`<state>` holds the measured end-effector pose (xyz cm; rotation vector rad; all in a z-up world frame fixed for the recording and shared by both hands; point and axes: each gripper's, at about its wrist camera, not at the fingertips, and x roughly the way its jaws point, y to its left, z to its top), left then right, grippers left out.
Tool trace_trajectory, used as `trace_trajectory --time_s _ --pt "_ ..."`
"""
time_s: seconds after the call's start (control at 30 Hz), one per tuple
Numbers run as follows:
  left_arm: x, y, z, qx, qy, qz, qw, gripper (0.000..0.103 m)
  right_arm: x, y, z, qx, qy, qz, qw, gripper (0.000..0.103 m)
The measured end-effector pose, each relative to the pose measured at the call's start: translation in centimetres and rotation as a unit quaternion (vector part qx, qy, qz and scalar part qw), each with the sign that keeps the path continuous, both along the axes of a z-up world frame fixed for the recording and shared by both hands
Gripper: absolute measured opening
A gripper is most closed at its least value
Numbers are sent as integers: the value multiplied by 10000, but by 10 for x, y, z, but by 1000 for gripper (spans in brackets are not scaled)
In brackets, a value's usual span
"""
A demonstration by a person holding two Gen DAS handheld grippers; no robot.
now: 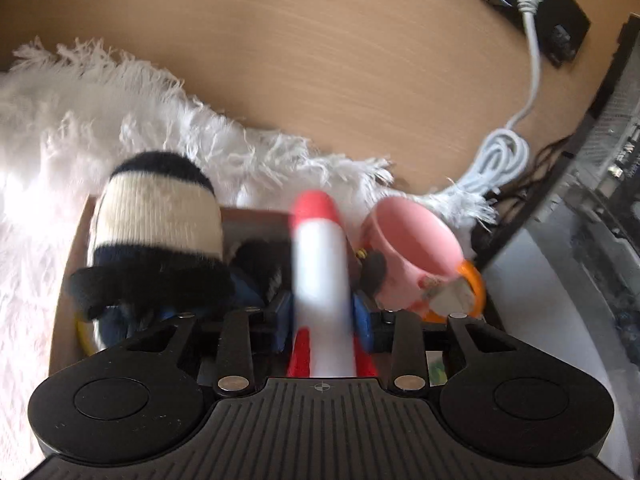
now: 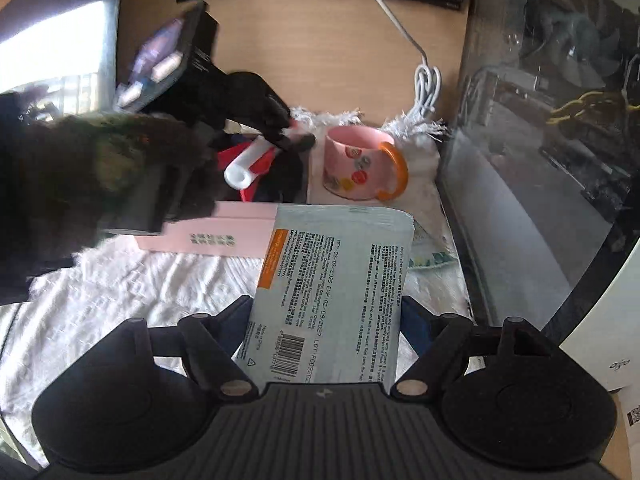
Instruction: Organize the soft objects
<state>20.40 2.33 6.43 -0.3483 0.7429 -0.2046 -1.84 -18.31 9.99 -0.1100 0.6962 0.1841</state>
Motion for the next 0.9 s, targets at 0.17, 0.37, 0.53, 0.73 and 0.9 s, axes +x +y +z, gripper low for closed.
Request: trace_trajectory --time_s 0.17,0.37,0.53,0.73,0.9 --pt "-47 46 26 -427 -193 -108 9988 37 14 1 2 5 15 -6 10000 78" --pt "-105 89 35 -343 -187 213 9990 37 56 19 37 254 -311 310 9987 78" --pt "-148 113 31 -88 27 157 9998 37 134 68 59 674 -321 629 9952 78" --pt "-172 142 -1 -187 607 138 9979 37 218 135 -2 74 469 627 9969 84" --pt "-186 139 -17 -46 575 70 9983 37 212 132 -12 547 472 913 9932 85"
